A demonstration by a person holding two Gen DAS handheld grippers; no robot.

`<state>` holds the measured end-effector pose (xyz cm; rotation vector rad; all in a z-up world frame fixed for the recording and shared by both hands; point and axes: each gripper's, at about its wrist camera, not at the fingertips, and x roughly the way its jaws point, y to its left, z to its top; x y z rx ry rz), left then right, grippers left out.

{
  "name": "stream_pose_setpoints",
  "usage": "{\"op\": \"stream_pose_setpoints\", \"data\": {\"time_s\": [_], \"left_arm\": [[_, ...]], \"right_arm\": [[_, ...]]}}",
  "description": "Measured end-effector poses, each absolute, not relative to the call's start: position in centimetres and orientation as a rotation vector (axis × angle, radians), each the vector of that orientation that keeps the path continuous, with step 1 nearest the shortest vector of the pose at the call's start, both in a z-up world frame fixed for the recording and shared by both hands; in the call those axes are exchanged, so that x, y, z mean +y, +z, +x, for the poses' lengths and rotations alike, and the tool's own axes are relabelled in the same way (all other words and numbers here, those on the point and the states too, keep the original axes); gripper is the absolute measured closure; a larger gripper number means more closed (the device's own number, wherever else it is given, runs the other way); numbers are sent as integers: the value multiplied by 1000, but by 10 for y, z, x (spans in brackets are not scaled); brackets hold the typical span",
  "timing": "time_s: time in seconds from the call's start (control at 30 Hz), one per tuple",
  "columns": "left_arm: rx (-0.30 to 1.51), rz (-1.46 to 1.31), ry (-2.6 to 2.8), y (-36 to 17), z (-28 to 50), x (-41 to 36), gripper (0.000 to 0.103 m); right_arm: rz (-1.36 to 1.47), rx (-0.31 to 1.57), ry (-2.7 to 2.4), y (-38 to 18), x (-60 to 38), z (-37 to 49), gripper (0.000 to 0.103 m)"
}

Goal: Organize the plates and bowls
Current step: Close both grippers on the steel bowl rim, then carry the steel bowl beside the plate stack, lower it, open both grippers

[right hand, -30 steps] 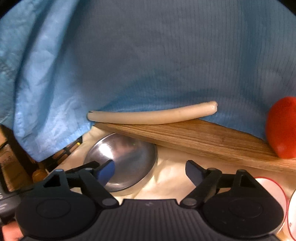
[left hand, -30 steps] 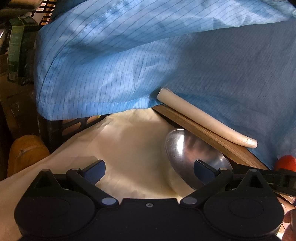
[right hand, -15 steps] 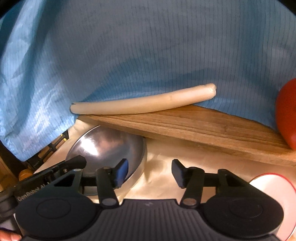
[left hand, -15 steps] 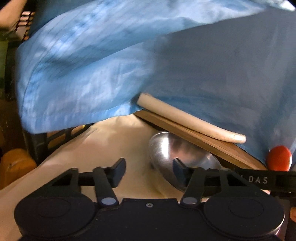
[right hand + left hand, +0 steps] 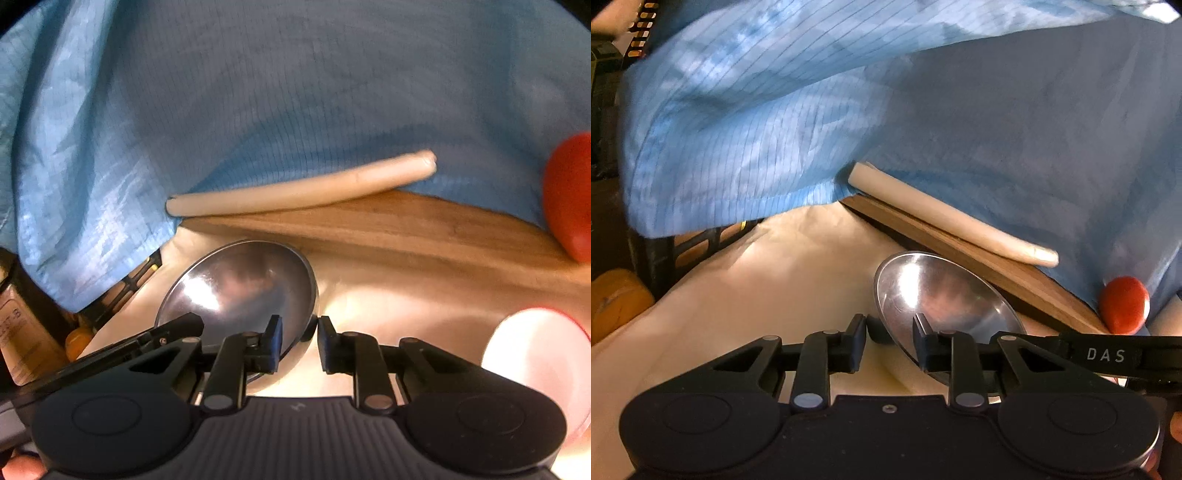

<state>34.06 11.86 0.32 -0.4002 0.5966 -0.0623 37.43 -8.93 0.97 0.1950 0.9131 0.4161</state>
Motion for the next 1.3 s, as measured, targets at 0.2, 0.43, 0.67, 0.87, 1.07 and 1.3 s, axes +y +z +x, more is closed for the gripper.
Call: {"op": "stream_pose_setpoints", "data": {"time_s": [0.2,0.43,0.67,0.87,1.07,1.3], "left_arm": [[604,-365,-80,13,303,103,76],[633,-324,-129,27,249,86,76],[668,-263,-149,35,207,74,76],[710,-239,-134,32,190,69,76],[746,-245,-110,24,190,72,76],[696,-208,-76,26,184,71,73]], "right_arm": [[184,884,419,29,-105,335,82],[166,897,429,44,-127,273,82],[157,917,456,48,-139,226,81],[165,941,479,44,-144,208,81],[203,959,505,36,-144,208,80],[225,951,523,30,-147,209,76]]}}
